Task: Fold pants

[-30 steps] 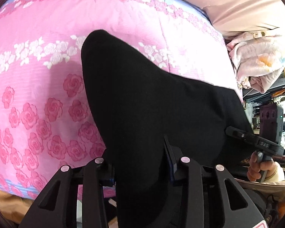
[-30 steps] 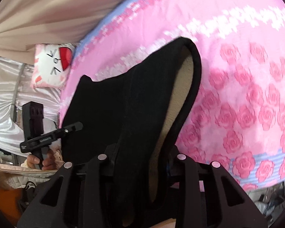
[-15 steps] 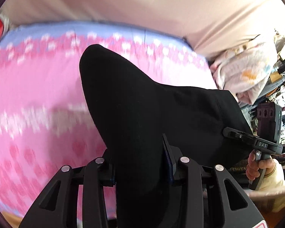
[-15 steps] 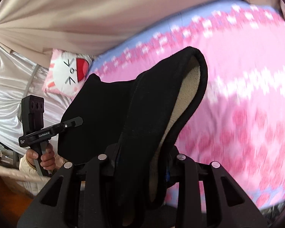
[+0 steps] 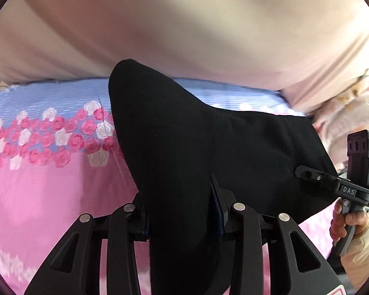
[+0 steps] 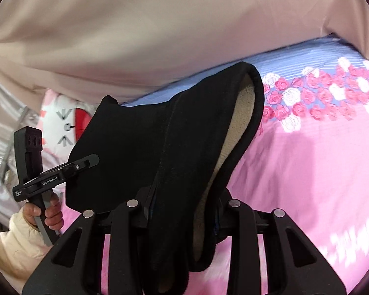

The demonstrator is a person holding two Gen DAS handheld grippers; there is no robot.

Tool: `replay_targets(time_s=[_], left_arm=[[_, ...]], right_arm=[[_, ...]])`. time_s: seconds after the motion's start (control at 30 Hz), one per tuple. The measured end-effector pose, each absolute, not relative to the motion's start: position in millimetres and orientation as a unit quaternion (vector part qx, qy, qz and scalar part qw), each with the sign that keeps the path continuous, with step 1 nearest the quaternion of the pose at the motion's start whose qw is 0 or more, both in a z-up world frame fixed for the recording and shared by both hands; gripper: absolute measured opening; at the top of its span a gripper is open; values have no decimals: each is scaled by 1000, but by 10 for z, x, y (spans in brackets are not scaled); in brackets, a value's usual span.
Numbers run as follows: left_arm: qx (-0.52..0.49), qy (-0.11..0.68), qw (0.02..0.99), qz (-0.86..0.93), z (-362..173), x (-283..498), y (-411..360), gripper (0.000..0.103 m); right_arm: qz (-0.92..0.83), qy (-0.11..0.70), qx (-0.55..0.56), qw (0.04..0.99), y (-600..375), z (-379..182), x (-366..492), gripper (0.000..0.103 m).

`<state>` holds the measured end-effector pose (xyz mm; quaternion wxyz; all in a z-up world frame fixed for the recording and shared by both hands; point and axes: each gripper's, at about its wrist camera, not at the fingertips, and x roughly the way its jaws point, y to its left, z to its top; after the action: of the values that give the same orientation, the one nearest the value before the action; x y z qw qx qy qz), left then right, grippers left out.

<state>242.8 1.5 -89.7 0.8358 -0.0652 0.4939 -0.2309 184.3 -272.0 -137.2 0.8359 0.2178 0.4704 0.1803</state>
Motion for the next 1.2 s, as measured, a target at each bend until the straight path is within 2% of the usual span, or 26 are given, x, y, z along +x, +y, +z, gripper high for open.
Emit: replay_targets(time_s=[0.23,0.3,0.4,0.47,0.57,0.67,0.7,0.73,0.77,0.8,0.83,0.93,0.97,1.03,1.17,1.2], left_arm=[[-78,516,824,-221,-1578,2699,113,38],[-73,510,828,-222,-1646,2666,130,41],[-58,496,840,-210,-1706,2620,106,51],[-61,498,843,-193,-1711,2644,123,67],[-48,500,851,-150,-1671,2641,153,86],[-12,503,857,-110,-1543,2565,163,87],[5,503,860,-90,-1467,2524,156,87],[21,499,863,-75,-1395,2473,141,86],[41,493,868,-53,-1324,2424,118,86],[58,484,872,-39,-1265,2374,93,86],[74,478,875,-29,-1231,2337,68,87],[114,481,869,-4,-1237,2323,-30,87],[123,482,868,2,-1234,2301,-57,87],[132,485,865,14,-1184,2265,-71,87],[116,483,868,16,-935,2115,-88,87],[110,480,870,15,-845,2068,-79,87]], right_arm=[[158,493,241,821,-2853,-2070,2065,34],[152,486,240,826,-2848,-2135,2037,41],[138,477,245,833,-2803,-2189,2042,55],[135,471,252,834,-2813,-2189,2049,56],[99,473,242,841,-2804,-2049,2012,68],[14,416,222,882,-2911,-1621,1715,68],[27,390,222,893,-2899,-1472,1601,58],[43,383,209,899,-2833,-1346,1515,54],[65,388,197,898,-2758,-1310,1494,49],[81,400,186,894,-2694,-1325,1505,36],[96,426,160,885,-2585,-1421,1546,32],[79,474,122,868,-2515,-1819,1693,31],[78,460,130,875,-2551,-1836,1690,30],[64,470,145,868,-2604,-1720,1715,30],[37,426,158,890,-2701,-1141,1378,35],[30,420,154,894,-2677,-1023,1291,41]])
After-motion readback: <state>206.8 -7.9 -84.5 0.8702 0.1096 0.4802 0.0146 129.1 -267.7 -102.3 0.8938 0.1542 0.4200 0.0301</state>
